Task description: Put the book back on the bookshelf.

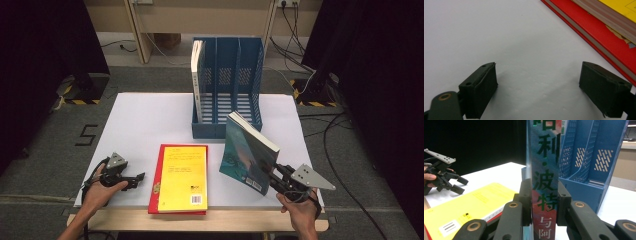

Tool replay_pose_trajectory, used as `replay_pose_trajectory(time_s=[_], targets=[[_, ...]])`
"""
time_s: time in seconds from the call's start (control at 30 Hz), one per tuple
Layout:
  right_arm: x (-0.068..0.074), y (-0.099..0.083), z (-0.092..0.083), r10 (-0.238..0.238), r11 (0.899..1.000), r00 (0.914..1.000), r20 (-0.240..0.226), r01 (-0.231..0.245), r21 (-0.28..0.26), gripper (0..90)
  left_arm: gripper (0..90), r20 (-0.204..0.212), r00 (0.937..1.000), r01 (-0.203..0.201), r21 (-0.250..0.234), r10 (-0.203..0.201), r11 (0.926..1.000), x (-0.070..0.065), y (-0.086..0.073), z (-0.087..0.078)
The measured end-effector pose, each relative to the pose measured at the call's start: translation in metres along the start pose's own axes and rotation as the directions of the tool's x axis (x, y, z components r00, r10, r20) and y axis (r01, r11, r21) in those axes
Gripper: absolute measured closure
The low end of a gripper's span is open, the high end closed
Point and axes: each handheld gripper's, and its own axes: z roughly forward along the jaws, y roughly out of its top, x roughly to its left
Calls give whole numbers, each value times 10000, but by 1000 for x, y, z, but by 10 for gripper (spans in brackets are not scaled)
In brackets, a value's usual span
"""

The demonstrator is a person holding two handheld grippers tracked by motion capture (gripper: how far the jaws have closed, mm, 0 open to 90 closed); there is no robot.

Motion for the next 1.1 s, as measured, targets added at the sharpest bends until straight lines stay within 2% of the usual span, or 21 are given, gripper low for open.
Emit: replay_pose_trajectory(time_s=[0.17, 0.23, 0.27, 0.33, 0.53, 0.7, 0.93, 1.1], targets=[[2, -4, -6, 9, 10000, 9999, -160, -11, -85, 726, 137, -1, 10000, -1, 2, 1, 10000, 0, 0, 0], [2, -5, -6, 99, 9999, 9999, 17, -99, -121, 700, 137, 2, 10000, 17, -7, -17, 10000, 0, 0, 0], [2, -6, -5, 197, 9997, 9997, 136, -196, -123, 672, 137, 2, 10000, 20, -8, -20, 10000, 0, 0, 0], [1, -7, -2, 313, 9994, 9995, 62, -312, -143, 635, 137, 2, 10000, 17, -6, -17, 10000, 0, 0, 0], [3, -9, 12, 385, 9992, 9991, -148, -387, -107, 598, 136, 10, 10000, 28, 3, -28, 10000, 0, 0, 0], [2, -8, 24, 609, 9975, 9972, -438, -624, -328, 596, 136, 9, 10000, 30, 6, -30, 10000, 0, 0, 0], [1, -8, 32, 544, 9977, 9978, -368, -558, -378, 597, 135, 8, 10000, 28, 8, -28, 10000, 0, 0, 0], [-1, -8, 34, 671, 9967, 9972, -333, -685, -428, 599, 135, 14, 10000, 31, 14, -31, 10000, 0, 0, 0]])
